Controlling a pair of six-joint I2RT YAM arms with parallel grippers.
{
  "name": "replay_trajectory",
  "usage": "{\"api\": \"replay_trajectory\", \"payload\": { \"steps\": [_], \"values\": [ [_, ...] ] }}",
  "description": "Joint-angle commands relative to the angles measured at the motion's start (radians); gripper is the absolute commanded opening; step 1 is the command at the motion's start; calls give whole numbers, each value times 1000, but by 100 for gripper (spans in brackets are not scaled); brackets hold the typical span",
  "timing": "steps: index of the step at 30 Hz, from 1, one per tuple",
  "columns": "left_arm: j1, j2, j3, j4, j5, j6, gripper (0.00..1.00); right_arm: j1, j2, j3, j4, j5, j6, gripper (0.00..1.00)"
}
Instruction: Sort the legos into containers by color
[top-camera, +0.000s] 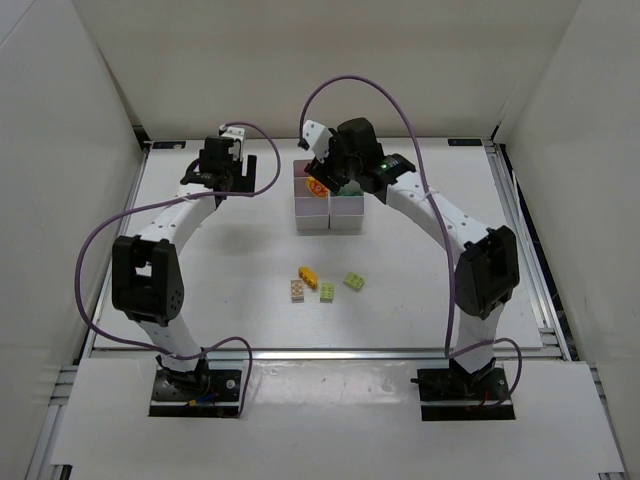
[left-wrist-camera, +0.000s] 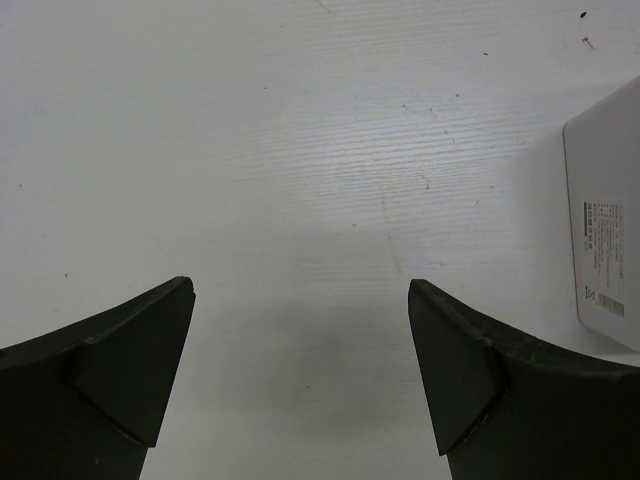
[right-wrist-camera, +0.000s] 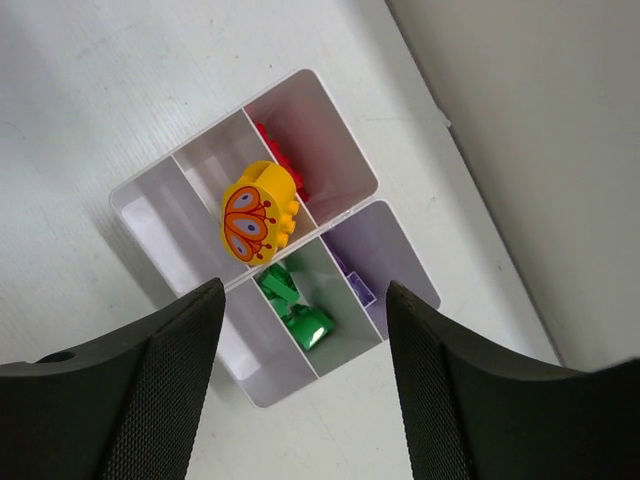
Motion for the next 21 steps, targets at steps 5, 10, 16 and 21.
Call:
{"api": "replay_trajectory", "payload": {
  "steps": [5,10,16,21],
  "values": [
    [5,-67,24,-14,100,15,100,-36,-6,-34,1,10,64,66],
    [3,-93,23,-111,504,138,99,-80,-32,-49,-37,-48,179,63],
    [3,-85,33,-111,471,132,100,-89,23,-16,-57,-163,167,69],
    [3,-75,56,-111,410,133,100,-135,102,89,-108,-386,181,74]
  ]
}}
